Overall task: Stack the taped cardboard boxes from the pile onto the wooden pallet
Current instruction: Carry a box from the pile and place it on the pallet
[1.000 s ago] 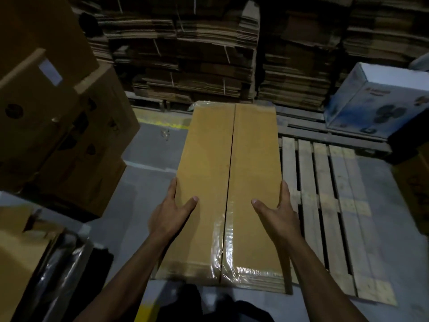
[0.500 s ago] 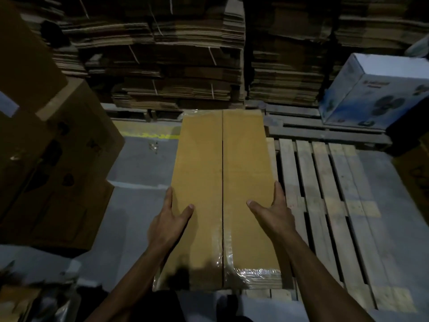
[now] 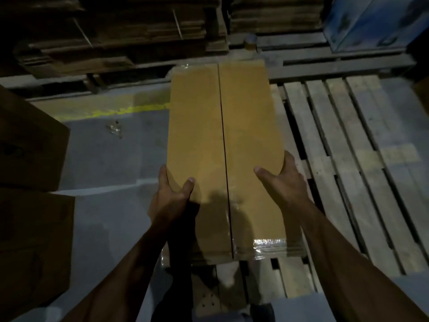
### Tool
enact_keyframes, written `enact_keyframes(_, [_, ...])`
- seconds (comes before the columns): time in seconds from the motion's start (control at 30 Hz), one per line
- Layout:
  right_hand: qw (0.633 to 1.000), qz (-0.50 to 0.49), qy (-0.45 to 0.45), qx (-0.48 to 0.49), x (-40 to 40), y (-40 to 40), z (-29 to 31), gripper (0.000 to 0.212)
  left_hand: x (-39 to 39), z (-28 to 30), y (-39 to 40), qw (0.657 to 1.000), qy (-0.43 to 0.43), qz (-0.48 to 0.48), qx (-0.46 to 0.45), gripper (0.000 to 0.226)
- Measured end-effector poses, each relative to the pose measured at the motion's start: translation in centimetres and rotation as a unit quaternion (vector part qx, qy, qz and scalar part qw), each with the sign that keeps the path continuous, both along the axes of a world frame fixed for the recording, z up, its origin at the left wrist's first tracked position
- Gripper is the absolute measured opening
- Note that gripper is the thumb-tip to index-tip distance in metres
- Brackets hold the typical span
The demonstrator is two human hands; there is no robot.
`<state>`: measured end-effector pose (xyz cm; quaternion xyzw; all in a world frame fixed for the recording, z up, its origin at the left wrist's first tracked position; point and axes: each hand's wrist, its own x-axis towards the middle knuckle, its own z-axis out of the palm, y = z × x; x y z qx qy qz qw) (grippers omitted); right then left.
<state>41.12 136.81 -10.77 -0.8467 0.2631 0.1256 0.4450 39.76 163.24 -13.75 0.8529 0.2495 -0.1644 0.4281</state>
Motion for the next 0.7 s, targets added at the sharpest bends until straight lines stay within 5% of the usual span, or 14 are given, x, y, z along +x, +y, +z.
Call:
enact_keyframes(0.27, [0.999,0.023,-0.037,0.003,6.0,-0.3,-11.5,0.076,5.7,-11.4,-0.2,0.999,-0.046,-0.008,-0.023,0.097])
enact_keyframes(0.47, [0.98,0.067,0.01,-0.185,5.5,0.4,-16.4,0.085,5.9,-16.0,-1.1,0.99,-0.101,-0.093,-0.037,0.094])
enact_keyframes(0.6, [0.959,0.153,-0.004,-0.238,3.1,0.7,-15.6,0.074,4.6,-15.4,-1.0,0.986,-0.085,-0.135,0.052,0.084])
enact_keyframes(0.7, [0.926,0.262,0.021,-0.27,-0.3,1.0,-15.1,0.081,1.9,-14.5,-1.0,0.95,-0.1,-0.233,0.181,0.087])
